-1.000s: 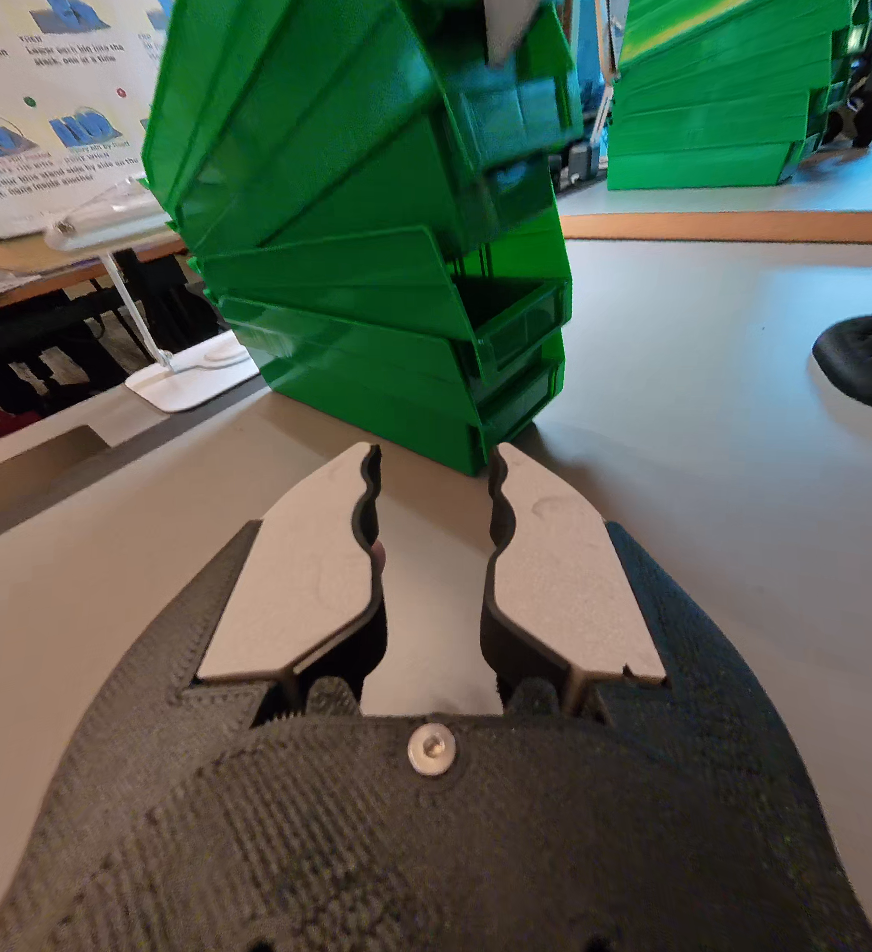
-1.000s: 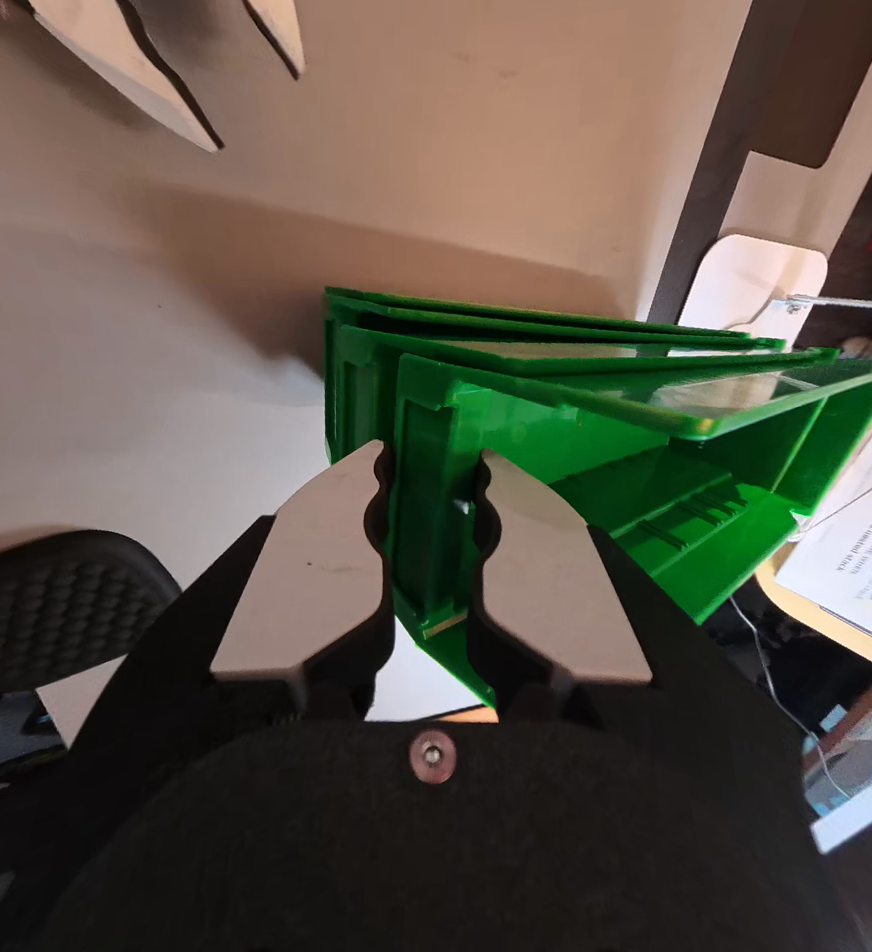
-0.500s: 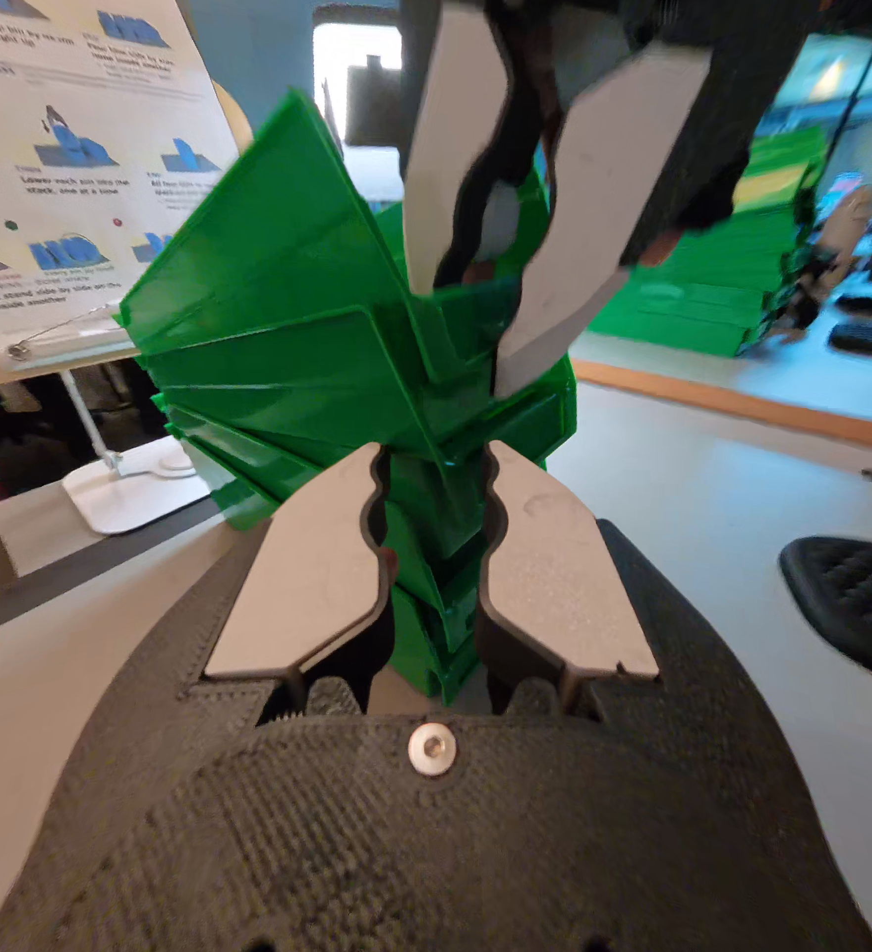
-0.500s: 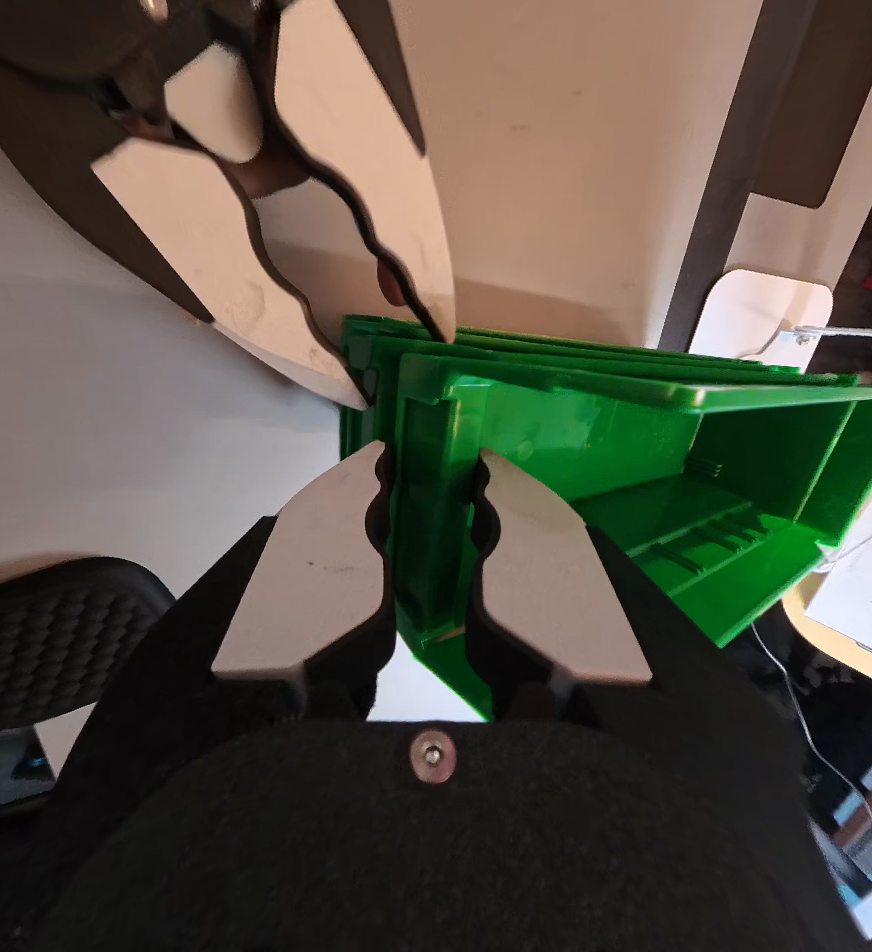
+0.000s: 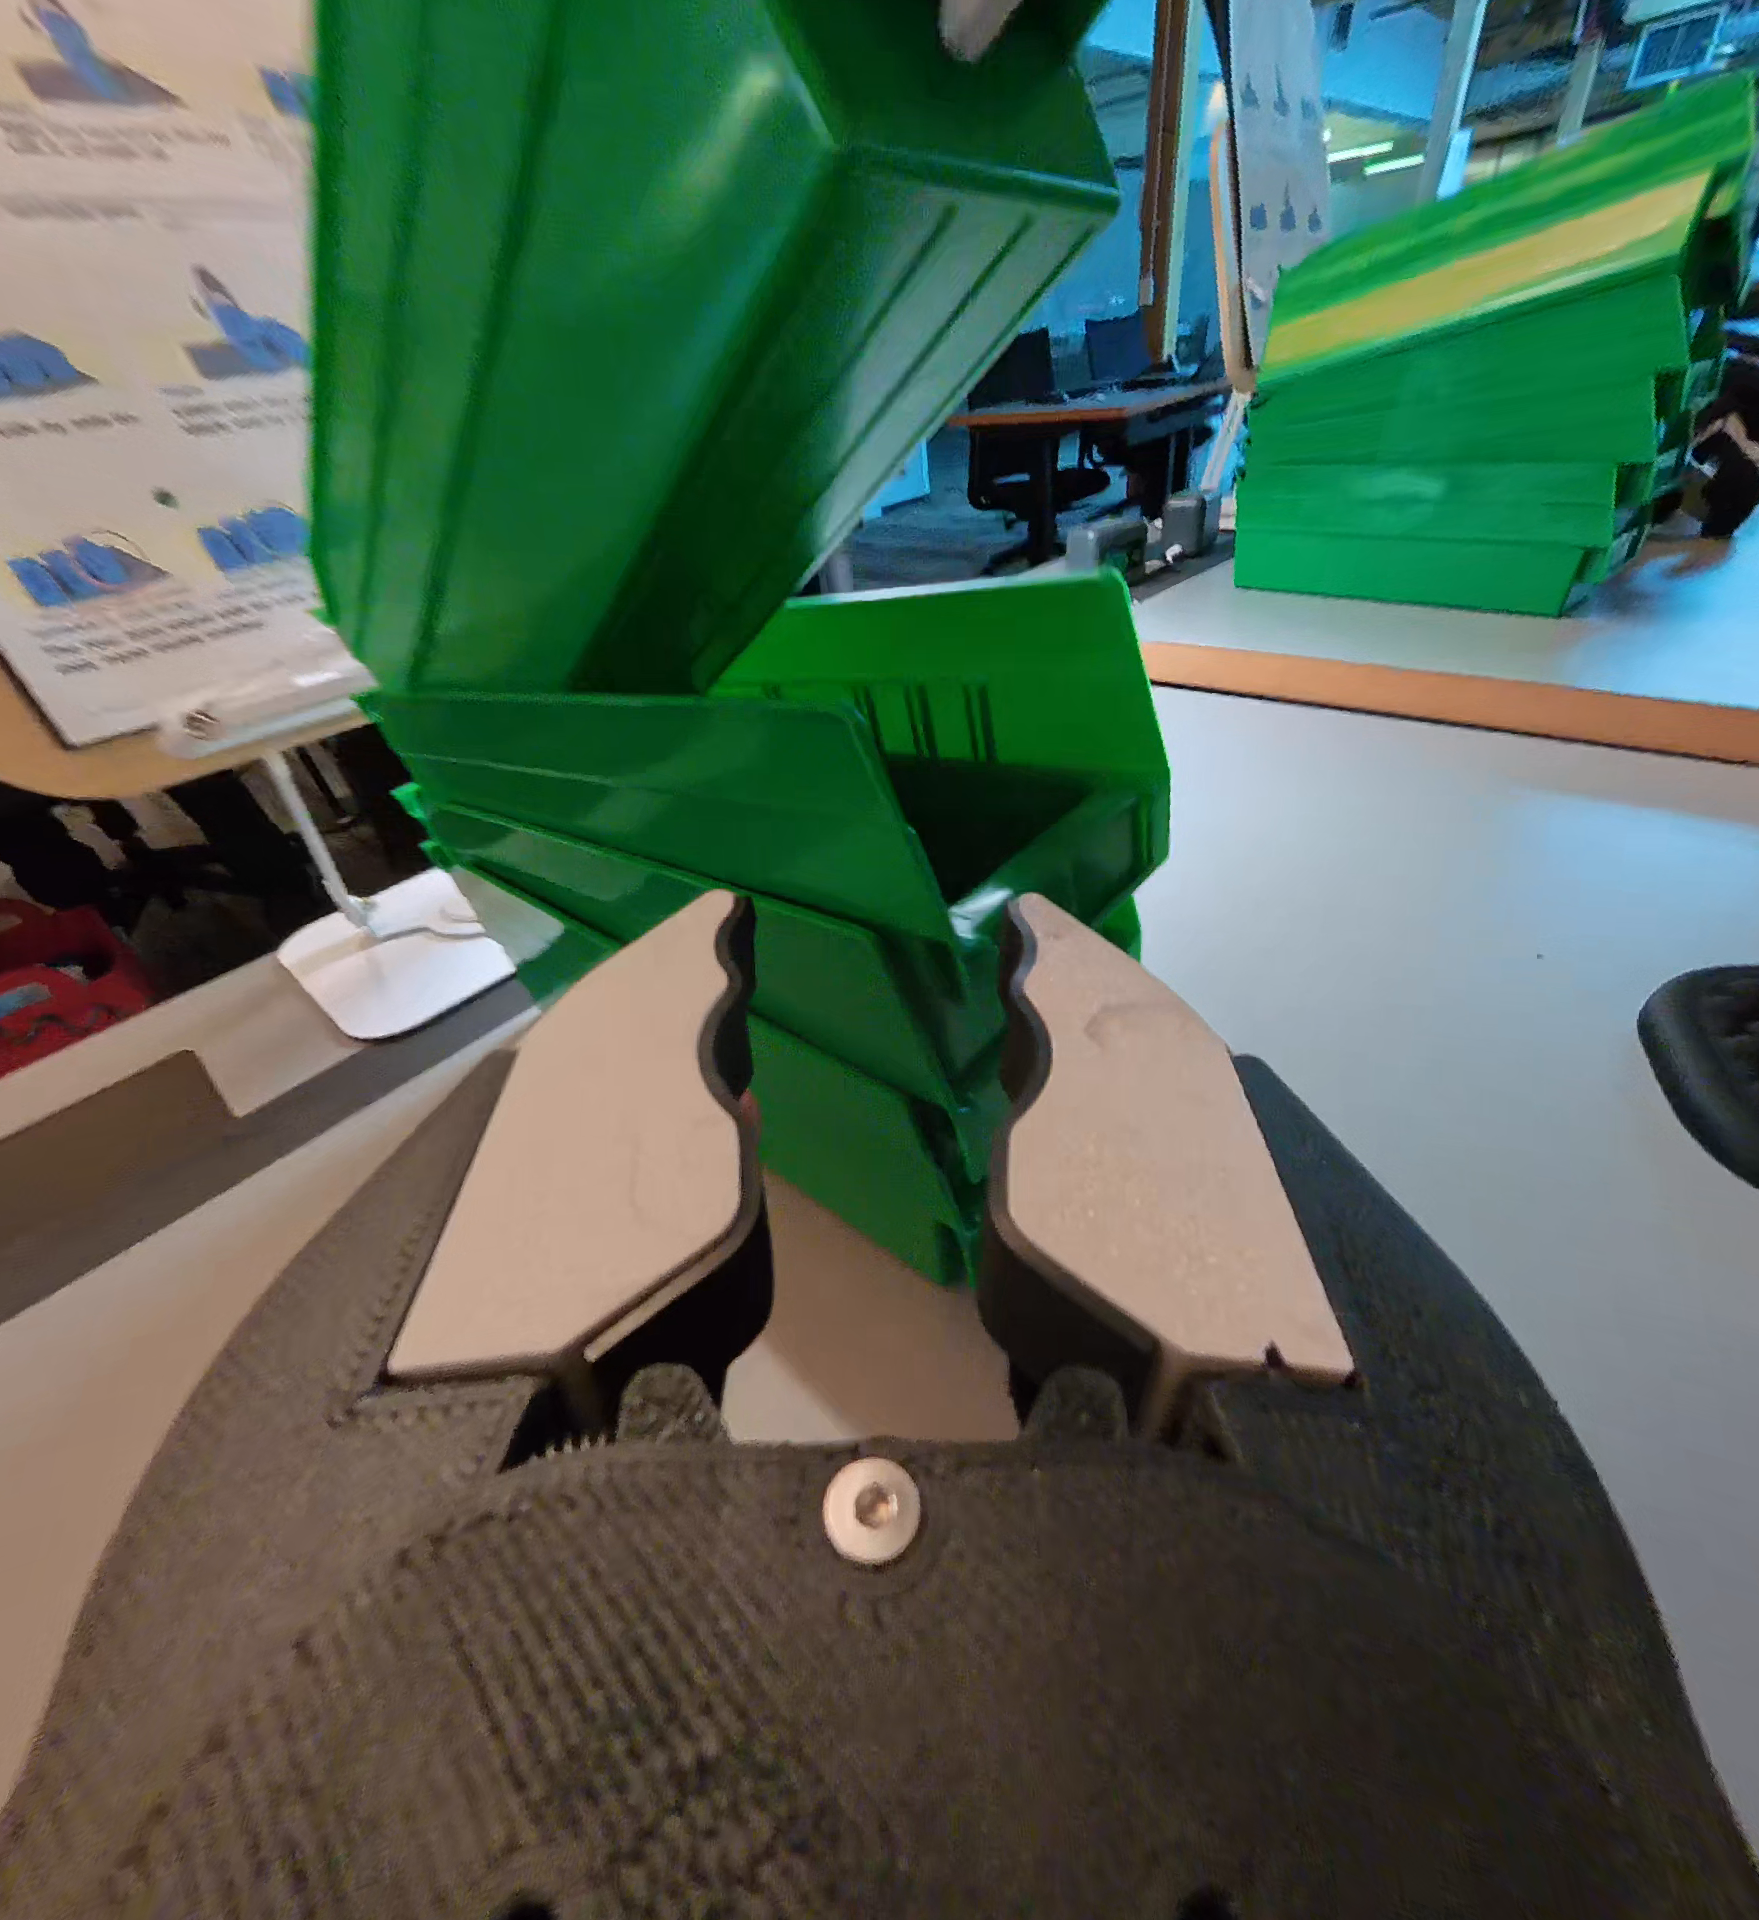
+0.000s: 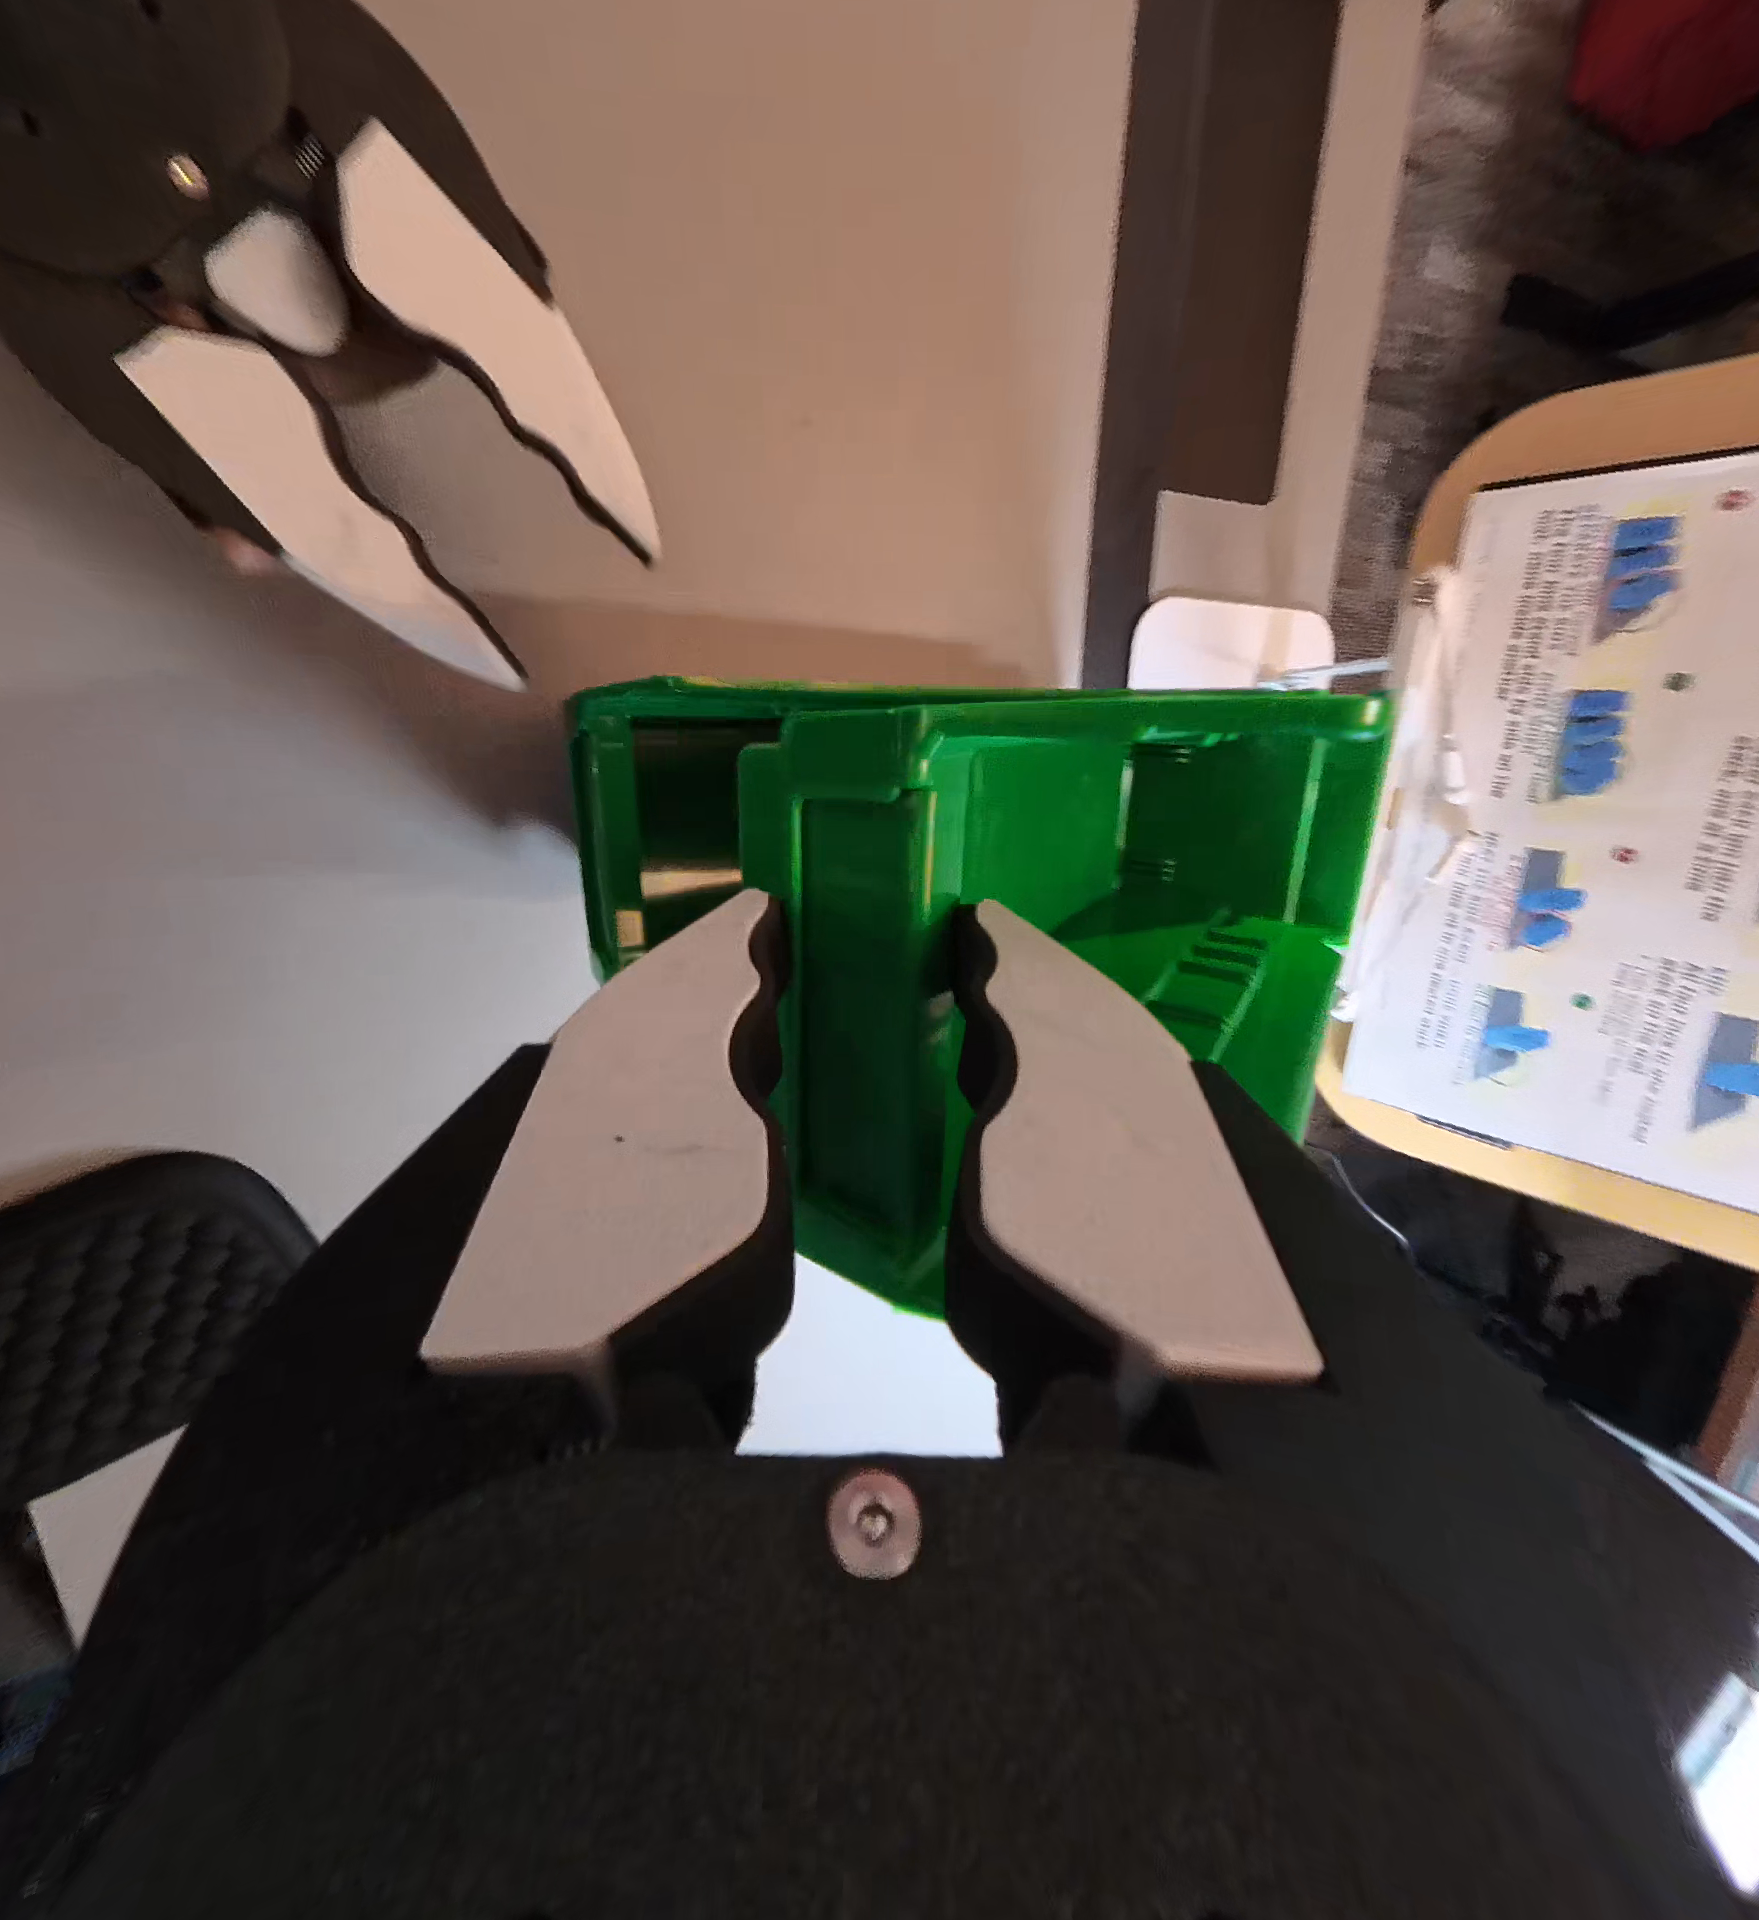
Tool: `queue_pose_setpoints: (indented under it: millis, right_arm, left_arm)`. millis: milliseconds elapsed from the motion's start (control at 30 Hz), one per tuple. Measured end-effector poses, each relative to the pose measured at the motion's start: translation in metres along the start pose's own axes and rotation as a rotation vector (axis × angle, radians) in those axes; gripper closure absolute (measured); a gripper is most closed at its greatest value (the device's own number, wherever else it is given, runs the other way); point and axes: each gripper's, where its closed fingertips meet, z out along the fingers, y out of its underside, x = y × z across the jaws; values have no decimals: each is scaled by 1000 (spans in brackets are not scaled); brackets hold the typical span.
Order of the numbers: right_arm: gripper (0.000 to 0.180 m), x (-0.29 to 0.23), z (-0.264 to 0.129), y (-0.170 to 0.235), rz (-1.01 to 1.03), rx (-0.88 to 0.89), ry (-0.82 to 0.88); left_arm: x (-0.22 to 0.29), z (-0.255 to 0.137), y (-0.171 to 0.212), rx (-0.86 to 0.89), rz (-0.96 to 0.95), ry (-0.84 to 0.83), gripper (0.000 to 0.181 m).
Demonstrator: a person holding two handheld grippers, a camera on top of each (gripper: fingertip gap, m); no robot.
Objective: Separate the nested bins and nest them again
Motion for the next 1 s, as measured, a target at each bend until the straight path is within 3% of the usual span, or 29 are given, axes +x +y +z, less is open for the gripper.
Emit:
queue_pose_setpoints:
  millis: [200,767,867,1000]
  right_arm:
    - [150,25,-50,4,47,86,113]
    - [152,21,-150,21,41,201,341]
    - [152,15,-154,36,31,162,387]
    - [153,1,-117,75,8,91,443]
  left_arm:
    - [-29,-41,-15,21,5,-63,136]
    - [-30,-84,69,-134,-6,-72,137]
    - [-32,-84,76,-139,-25,-74,137]
    - [-34,-87,72,-106,-24,-86,136]
